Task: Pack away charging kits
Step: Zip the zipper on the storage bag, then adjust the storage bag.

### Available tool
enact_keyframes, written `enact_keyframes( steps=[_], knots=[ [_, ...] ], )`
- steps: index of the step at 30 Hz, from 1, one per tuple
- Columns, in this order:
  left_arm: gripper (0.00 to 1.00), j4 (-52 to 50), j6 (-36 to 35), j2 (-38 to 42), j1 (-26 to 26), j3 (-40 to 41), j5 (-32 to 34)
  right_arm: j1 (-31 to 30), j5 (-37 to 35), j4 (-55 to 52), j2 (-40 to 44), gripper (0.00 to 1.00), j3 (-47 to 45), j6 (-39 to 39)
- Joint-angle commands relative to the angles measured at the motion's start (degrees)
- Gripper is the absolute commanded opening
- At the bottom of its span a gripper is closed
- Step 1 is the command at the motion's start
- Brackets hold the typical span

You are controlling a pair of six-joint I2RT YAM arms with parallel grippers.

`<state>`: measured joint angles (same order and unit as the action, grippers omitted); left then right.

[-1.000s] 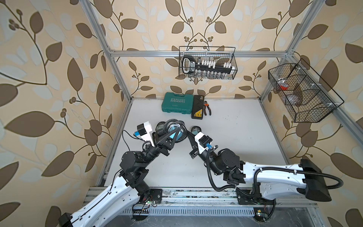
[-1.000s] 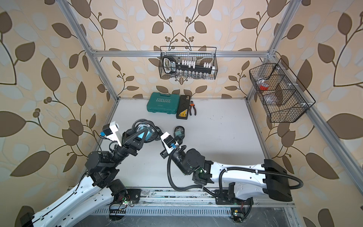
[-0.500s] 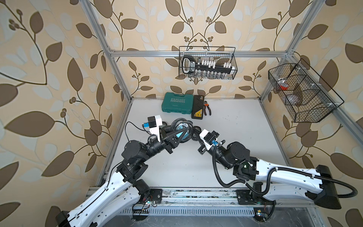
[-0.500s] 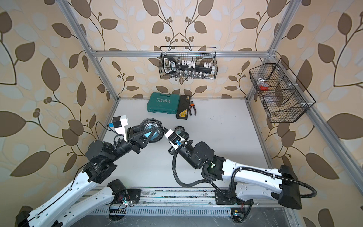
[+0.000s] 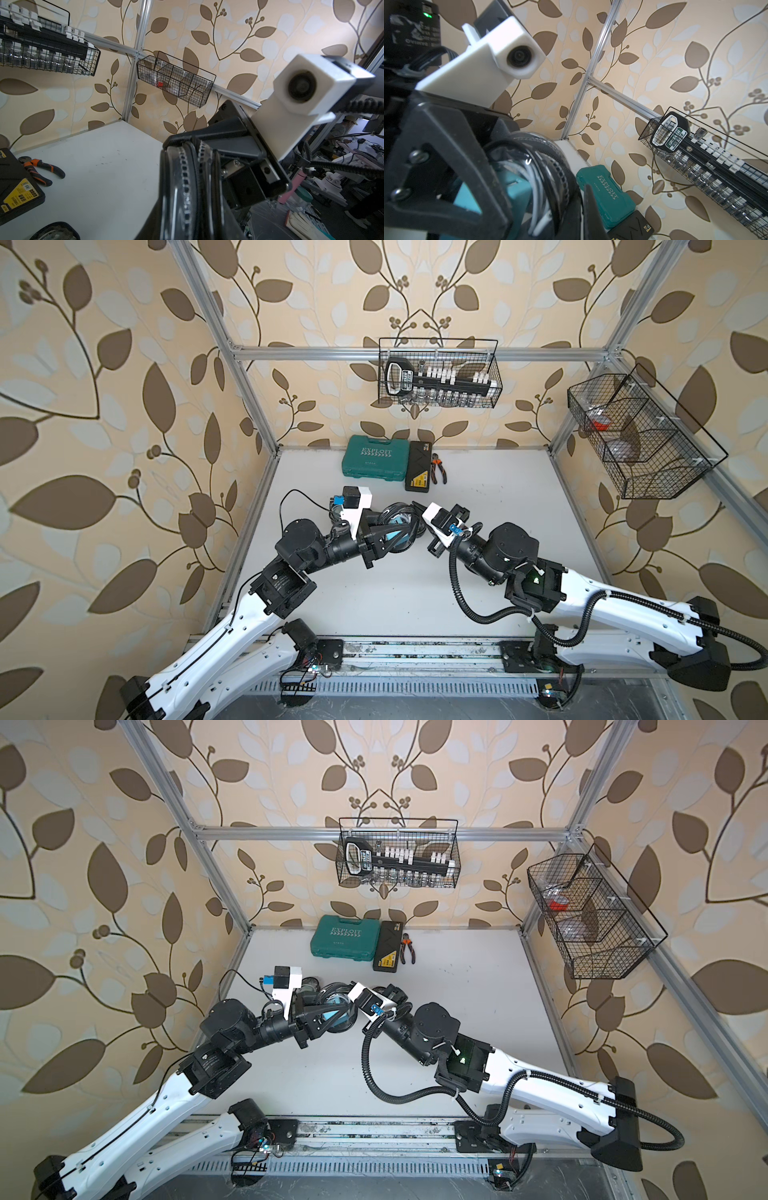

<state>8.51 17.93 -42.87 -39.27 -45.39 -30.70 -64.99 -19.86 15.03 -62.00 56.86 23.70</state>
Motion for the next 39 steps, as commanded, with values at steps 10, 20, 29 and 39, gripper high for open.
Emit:
enact_keyframes(
  steps=[10, 20, 29, 39],
  knots=[
    [0.32, -3.4, -1.5, -4.9, -0.3, -2.8, -6.4, 0.4, -3.0, 14.5, 1.3, 0.0, -3.3, -12.7],
    [0.79, 15.8, 2.6, -5.3, -0.3, 1.5, -3.4, 0.3, -8.5, 27.0, -0.4, 0.0, -9.0, -25.9],
    [0.86, 36.3, 7.7, -1.5, -0.4, 11.3, 5.5, -2.7, -11.8, 34.8, -2.9, 0.0, -12.4, -32.8],
    [0.62, 41.7, 9.2, -3.8, -0.4, 10.9, 8.1, -5.3, -17.5, 38.3, -5.3, 0.0, -13.9, -35.3]
  ],
)
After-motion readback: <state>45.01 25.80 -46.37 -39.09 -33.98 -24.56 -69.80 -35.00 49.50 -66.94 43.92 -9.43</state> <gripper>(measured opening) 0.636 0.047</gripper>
